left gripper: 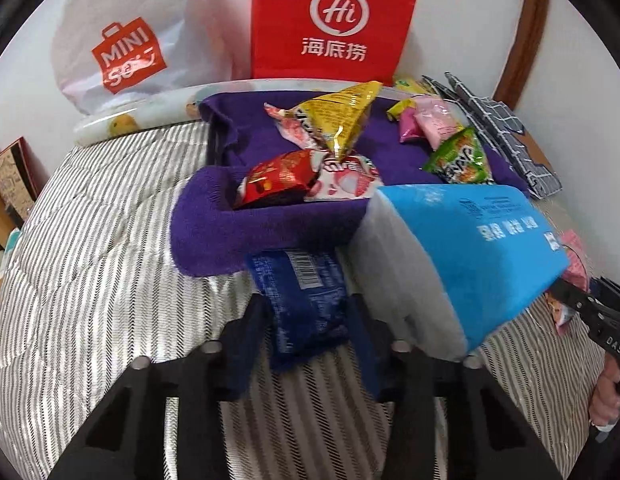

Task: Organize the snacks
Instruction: 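Grasp the blue biscuit packet with the left gripper while the right gripper holds the pink bag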

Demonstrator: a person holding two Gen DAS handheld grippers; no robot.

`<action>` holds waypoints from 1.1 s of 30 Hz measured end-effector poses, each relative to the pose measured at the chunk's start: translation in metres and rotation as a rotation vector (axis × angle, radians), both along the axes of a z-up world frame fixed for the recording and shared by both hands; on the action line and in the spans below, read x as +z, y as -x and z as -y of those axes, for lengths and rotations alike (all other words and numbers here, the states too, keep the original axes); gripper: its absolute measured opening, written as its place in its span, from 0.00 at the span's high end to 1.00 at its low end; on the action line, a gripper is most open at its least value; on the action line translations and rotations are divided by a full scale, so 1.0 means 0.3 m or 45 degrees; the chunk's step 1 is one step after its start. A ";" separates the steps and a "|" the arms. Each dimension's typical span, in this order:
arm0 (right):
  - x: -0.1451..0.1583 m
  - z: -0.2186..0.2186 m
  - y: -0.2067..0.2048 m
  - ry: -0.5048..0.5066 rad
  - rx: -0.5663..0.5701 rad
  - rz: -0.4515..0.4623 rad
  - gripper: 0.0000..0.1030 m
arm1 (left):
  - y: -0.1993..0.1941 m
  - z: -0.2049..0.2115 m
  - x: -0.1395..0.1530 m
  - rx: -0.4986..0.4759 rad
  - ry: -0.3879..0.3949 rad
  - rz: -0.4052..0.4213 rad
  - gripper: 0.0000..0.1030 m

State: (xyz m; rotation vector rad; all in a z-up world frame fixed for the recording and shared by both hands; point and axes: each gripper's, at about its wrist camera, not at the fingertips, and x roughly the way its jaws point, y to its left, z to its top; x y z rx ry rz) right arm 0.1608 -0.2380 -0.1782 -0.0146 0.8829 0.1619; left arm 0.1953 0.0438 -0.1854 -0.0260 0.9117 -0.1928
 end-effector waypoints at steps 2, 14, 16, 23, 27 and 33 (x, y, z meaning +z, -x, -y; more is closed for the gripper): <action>-0.001 0.003 -0.001 -0.009 0.000 -0.003 0.61 | 0.012 -0.002 0.002 -0.005 0.011 0.001 0.68; 0.002 -0.002 -0.005 -0.005 -0.001 -0.002 0.61 | 0.138 -0.062 0.018 0.046 0.026 -0.037 0.64; 0.002 0.000 -0.005 -0.013 -0.002 -0.002 0.61 | 0.120 -0.065 0.017 0.085 0.044 -0.039 0.46; 0.001 0.009 -0.008 -0.041 -0.006 -0.007 0.61 | 0.026 -0.033 0.010 0.200 0.059 -0.078 0.37; -0.001 0.019 -0.009 -0.067 -0.008 -0.010 0.61 | -0.011 -0.048 -0.001 0.260 0.023 -0.048 0.37; -0.003 0.027 -0.011 -0.093 -0.009 -0.016 0.61 | -0.009 -0.067 -0.006 0.280 -0.046 -0.009 0.58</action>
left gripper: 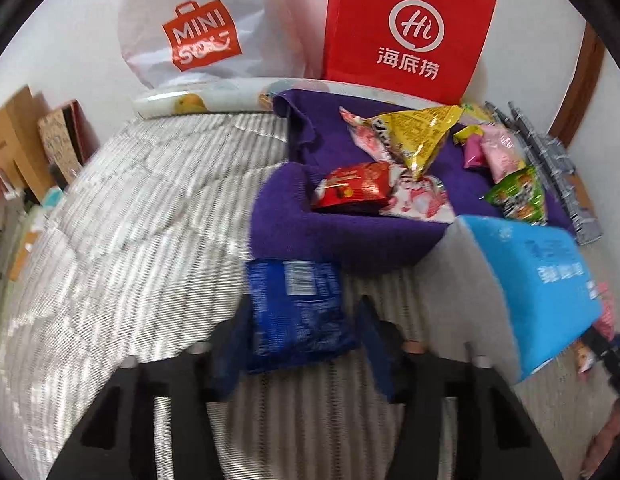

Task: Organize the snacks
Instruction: 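Grasp the blue biscuit packet with the left gripper while the right gripper holds the pink bag, then carry the pink bag and blue packet with both grippers onto the purple towel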

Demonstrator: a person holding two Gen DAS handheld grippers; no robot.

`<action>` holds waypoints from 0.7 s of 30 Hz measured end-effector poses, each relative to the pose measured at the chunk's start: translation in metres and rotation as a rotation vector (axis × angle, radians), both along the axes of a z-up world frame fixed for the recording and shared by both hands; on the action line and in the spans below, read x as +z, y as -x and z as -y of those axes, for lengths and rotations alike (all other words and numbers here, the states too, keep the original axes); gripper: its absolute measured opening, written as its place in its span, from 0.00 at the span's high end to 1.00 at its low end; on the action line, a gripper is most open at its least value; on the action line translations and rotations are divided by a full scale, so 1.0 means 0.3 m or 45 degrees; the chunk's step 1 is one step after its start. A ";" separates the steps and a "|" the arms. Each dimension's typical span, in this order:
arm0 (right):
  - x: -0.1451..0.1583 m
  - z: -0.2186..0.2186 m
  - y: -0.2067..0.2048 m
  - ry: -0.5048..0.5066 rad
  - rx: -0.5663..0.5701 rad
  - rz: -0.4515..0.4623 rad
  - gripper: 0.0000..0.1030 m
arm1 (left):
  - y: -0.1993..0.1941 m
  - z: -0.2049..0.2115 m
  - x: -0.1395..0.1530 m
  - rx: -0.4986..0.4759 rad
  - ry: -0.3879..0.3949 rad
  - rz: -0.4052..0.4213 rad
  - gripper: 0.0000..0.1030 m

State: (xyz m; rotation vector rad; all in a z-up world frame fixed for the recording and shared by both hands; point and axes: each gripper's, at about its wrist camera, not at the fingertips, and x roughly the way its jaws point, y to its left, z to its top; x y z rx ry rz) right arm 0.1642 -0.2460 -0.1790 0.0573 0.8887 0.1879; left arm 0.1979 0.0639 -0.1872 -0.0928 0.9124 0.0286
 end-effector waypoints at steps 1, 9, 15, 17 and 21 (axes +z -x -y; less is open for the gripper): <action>0.000 0.000 0.000 -0.001 0.000 0.000 0.61 | 0.005 -0.005 0.001 -0.022 0.007 0.000 0.59; 0.000 0.000 -0.002 0.003 0.001 0.000 0.61 | 0.117 0.008 0.016 -0.153 0.060 -0.011 0.59; 0.000 0.000 -0.003 0.008 0.000 -0.003 0.61 | 0.121 0.039 0.009 -0.125 0.011 -0.001 0.57; -0.001 0.000 -0.003 0.008 0.000 -0.005 0.61 | 0.119 0.036 0.009 -0.108 0.022 0.001 0.57; -0.001 -0.002 -0.004 0.012 -0.001 -0.008 0.61 | 0.118 0.038 0.008 -0.097 0.016 -0.001 0.58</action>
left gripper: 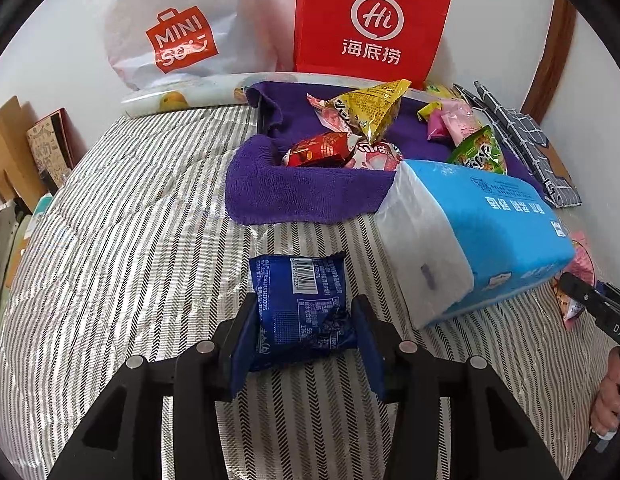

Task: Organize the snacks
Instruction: 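Carry the pink bag and blue packet with both grippers onto the purple towel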

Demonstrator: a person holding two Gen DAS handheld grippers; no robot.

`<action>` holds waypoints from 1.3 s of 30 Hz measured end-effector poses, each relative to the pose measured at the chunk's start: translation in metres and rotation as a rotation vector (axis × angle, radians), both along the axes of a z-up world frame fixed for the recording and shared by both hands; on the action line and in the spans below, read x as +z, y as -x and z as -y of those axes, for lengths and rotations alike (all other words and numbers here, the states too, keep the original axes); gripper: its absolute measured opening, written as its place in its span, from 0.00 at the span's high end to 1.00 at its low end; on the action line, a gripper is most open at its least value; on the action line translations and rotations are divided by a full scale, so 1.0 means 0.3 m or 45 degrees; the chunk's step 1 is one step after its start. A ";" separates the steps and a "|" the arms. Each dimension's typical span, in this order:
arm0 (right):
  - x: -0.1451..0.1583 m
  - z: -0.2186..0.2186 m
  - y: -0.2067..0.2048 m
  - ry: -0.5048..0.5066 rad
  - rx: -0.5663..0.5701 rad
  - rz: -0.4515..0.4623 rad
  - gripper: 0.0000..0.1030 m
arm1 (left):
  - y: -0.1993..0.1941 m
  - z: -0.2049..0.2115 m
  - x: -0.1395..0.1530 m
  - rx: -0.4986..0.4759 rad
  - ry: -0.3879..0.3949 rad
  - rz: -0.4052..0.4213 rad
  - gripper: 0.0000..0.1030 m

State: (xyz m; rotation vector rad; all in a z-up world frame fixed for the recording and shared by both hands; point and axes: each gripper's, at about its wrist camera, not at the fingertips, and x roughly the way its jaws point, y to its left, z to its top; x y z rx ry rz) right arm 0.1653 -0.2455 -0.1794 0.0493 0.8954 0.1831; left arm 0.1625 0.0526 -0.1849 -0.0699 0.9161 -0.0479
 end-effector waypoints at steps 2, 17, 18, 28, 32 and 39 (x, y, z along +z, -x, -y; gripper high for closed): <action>-0.001 0.000 -0.001 -0.001 -0.002 -0.006 0.61 | 0.000 0.004 0.000 0.005 -0.014 -0.001 0.59; 0.053 0.013 0.087 0.121 -0.092 0.082 0.61 | 0.113 0.028 0.085 -0.130 0.091 0.075 0.62; 0.060 0.010 0.096 0.124 -0.087 0.088 0.61 | 0.117 0.031 0.092 -0.136 0.095 0.081 0.62; 0.161 -0.021 0.177 0.080 -0.072 0.167 0.61 | 0.186 0.076 0.175 -0.190 0.165 0.140 0.62; 0.216 -0.042 0.185 0.071 -0.063 0.204 0.61 | 0.191 0.104 0.219 -0.214 0.174 0.173 0.62; 0.293 -0.074 0.150 0.043 -0.043 0.254 0.61 | 0.159 0.146 0.289 -0.252 0.182 0.218 0.62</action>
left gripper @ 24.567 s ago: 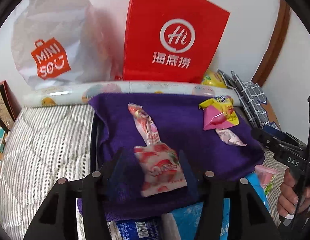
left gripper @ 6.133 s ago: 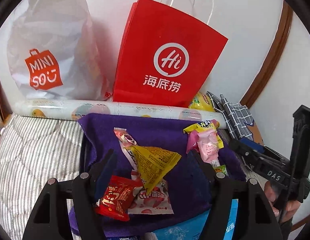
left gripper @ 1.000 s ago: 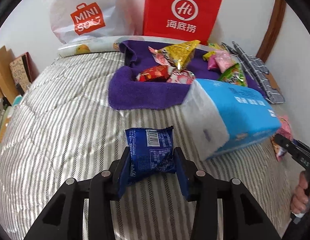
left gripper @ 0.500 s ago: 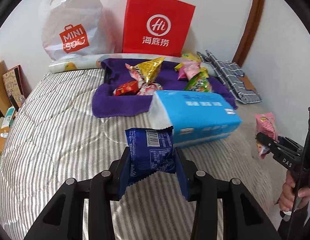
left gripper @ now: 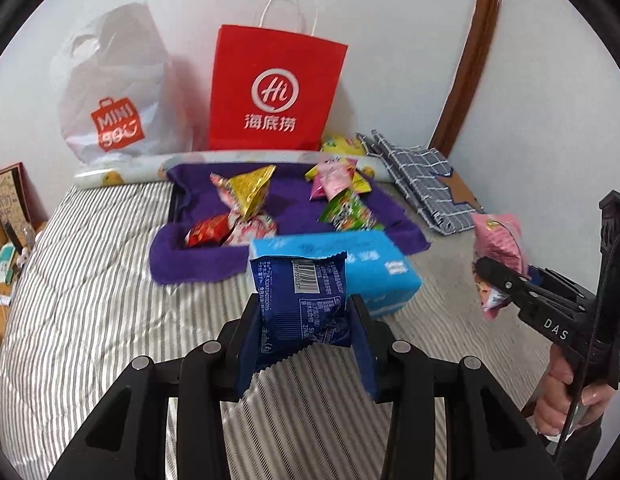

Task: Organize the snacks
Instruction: 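Carry the pink bag and blue packet with both grippers onto the purple towel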

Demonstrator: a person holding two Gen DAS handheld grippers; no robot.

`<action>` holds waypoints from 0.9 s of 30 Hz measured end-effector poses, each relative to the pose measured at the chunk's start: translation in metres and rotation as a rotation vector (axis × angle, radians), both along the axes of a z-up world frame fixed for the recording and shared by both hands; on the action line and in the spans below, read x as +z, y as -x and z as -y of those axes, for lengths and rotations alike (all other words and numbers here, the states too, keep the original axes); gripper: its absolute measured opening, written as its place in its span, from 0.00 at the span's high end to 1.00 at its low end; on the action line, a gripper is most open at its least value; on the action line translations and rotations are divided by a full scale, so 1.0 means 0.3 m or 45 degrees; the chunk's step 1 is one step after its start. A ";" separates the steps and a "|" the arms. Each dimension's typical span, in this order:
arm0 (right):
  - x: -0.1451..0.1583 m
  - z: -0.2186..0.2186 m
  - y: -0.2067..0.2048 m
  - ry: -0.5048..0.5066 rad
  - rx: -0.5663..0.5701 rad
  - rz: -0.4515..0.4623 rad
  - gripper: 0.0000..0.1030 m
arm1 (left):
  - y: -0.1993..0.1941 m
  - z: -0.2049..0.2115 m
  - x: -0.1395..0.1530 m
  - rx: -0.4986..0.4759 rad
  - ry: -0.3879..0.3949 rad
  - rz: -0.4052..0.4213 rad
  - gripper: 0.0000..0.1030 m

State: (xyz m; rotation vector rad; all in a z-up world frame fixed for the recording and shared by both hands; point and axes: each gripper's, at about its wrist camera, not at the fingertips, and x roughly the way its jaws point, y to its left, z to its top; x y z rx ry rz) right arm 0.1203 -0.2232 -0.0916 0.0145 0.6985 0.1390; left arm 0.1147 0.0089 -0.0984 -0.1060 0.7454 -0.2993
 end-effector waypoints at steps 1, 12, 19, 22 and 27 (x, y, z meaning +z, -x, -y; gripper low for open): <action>0.009 -0.006 -0.007 -0.005 0.005 0.004 0.61 | -0.010 0.006 0.008 -0.003 -0.002 0.003 0.62; 0.068 -0.057 -0.134 -0.011 0.041 0.037 0.61 | -0.128 0.028 0.066 0.008 -0.019 0.040 0.62; 0.105 -0.070 -0.248 0.001 0.049 0.061 0.61 | -0.235 0.008 0.100 0.049 -0.033 0.057 0.62; 0.109 -0.073 -0.305 -0.003 0.046 0.063 0.61 | -0.288 -0.014 0.109 0.079 -0.019 0.055 0.62; 0.096 -0.073 -0.406 -0.012 0.043 0.048 0.61 | -0.368 -0.053 0.110 0.125 -0.001 0.041 0.62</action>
